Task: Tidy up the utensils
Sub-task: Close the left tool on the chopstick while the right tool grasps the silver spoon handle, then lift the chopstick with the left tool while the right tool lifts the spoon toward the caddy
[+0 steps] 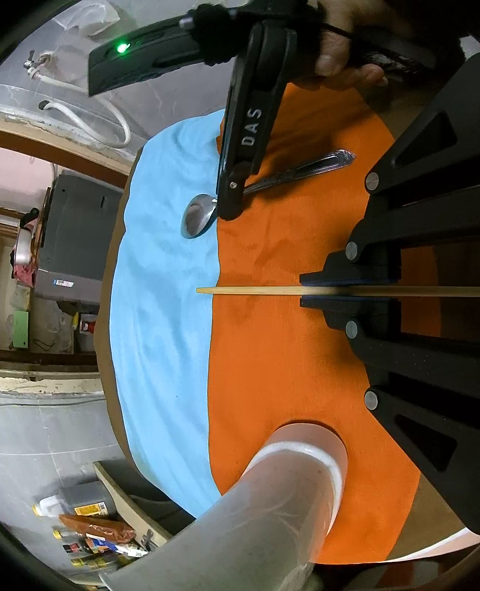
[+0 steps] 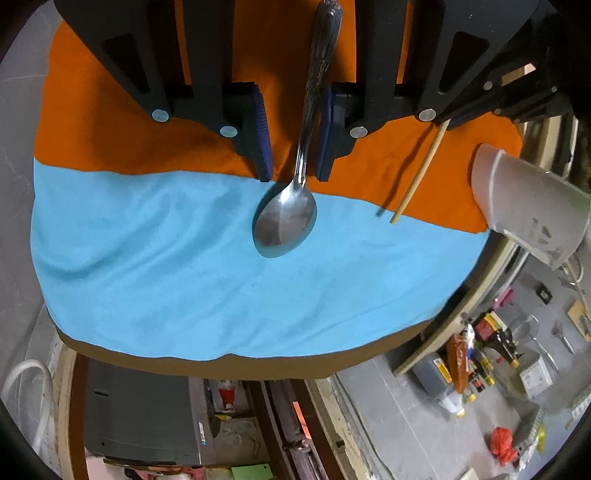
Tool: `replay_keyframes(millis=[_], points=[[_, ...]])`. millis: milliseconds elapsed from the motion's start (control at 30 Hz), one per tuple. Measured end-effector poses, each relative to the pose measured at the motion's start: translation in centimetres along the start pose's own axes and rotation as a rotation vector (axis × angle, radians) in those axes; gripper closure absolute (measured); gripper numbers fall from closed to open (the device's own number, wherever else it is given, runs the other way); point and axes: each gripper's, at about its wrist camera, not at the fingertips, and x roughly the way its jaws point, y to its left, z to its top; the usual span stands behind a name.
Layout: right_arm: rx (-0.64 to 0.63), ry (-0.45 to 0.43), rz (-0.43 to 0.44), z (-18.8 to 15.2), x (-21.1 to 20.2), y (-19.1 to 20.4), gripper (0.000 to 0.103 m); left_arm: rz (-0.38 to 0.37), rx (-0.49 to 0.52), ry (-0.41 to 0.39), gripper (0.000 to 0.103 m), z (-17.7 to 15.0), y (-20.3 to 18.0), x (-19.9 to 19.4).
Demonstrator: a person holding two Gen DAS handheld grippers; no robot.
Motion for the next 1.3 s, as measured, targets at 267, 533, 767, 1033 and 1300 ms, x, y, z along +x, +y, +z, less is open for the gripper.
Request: replay_keyframes(millis=[267, 533, 767, 1033, 1300], points=[[-0.004, 0.086, -0.091, 1.8, 1.2, 1.1, 0.083, 0.028, 0.003, 0.092, 0.100, 2.1, -0.4, 1.5], [0.050, 0.088, -0.070, 1.8, 0.9, -0.3, 0.100, 0.027, -0.016, 0.145, 0.101, 2.8, 0.0, 2.3], [0.169, -0.052, 0.075, -2.0, -2.1, -2.0, 0.099, -0.120, -0.058, -0.040, 0.101, 1.0, 0.6, -2.2], [0.145, -0.296, 0.090, -5.7, -8.4, -0.2, 0.099, -0.128, -0.013, -0.270, 0.101, -0.6, -0.4, -8.7], [0.060, -0.543, 0.122, -5.1, -14.5, 3.4, 0.099, -0.111, -0.012, -0.489, 0.101, 0.7, -0.3, -14.5]])
